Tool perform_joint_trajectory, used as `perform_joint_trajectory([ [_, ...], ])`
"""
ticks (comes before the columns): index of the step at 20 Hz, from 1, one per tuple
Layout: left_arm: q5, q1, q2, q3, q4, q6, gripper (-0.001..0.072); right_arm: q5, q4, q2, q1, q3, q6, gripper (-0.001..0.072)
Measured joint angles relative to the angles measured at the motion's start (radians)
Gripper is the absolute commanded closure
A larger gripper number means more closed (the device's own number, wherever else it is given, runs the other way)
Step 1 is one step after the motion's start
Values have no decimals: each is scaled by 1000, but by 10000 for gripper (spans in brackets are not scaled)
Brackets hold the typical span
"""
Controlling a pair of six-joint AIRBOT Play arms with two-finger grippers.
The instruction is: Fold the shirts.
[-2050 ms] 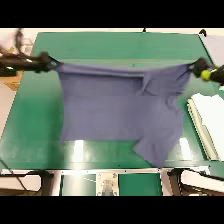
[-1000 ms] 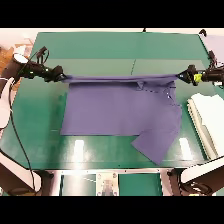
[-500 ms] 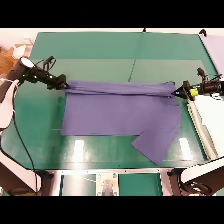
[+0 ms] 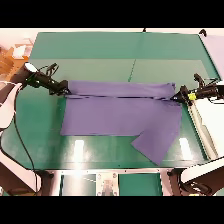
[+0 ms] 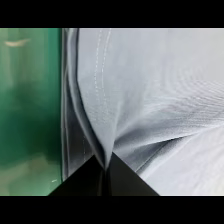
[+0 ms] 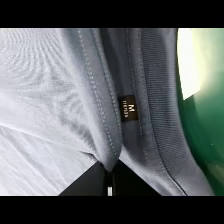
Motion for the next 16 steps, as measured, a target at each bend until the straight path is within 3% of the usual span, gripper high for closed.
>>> perform_joint_trajectory([
  [1, -2, 0, 0, -6, -2, -2, 381, -2, 0, 0, 0, 0, 6, 368],
  [2, -9, 0, 0, -9, -3, -4, 214, -2, -3, 0, 0, 1, 11, 331],
  [5, -69, 24, 1, 32, 0, -27, 220, 52, -2, 8, -5, 45, 34, 335],
  [10, -295, 142, 71, 94, 1, -112, 223, 116, -1, 172, -69, 26, 60, 337],
  [13, -328, 209, 246, -68, 15, -129, 223, 94, -2, 380, -154, -171, 50, 337],
  [16, -245, 245, 520, -393, 58, -147, 223, -13, 28, 620, -234, -448, 38, 334],
])
